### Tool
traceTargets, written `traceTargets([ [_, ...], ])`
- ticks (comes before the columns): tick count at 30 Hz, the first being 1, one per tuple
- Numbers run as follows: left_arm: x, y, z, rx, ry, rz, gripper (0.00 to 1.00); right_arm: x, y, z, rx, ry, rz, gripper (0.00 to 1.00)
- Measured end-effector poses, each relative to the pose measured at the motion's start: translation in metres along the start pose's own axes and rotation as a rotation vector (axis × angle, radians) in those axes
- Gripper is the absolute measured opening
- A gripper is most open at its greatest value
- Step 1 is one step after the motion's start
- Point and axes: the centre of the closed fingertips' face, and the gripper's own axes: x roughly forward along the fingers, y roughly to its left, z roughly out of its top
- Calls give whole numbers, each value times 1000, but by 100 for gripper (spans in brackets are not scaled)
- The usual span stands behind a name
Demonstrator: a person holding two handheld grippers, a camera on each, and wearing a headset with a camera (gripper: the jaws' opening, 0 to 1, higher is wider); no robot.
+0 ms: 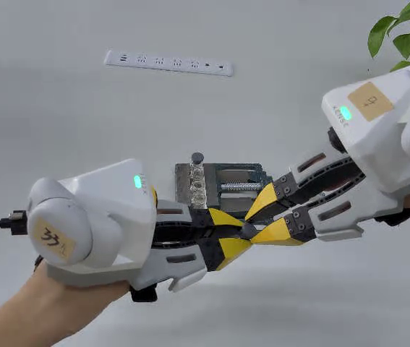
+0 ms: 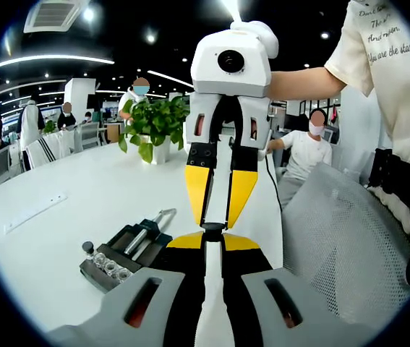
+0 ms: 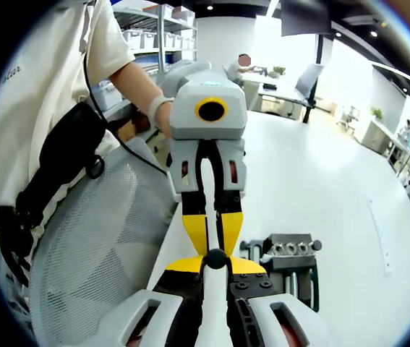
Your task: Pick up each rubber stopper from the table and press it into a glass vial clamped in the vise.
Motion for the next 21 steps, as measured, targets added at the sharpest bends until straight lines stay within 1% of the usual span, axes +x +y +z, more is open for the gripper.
traceTargets([
  [7,0,-1,-1,10,-1,-4,3,0,1,0,5,11,15,6],
  [13,1,-1,-1,11,0,1,4,1,1,-1,-1,22,12,6],
  [21,2,-1,-4,23,17,5,4,3,1,-4,-4,34,19,5],
])
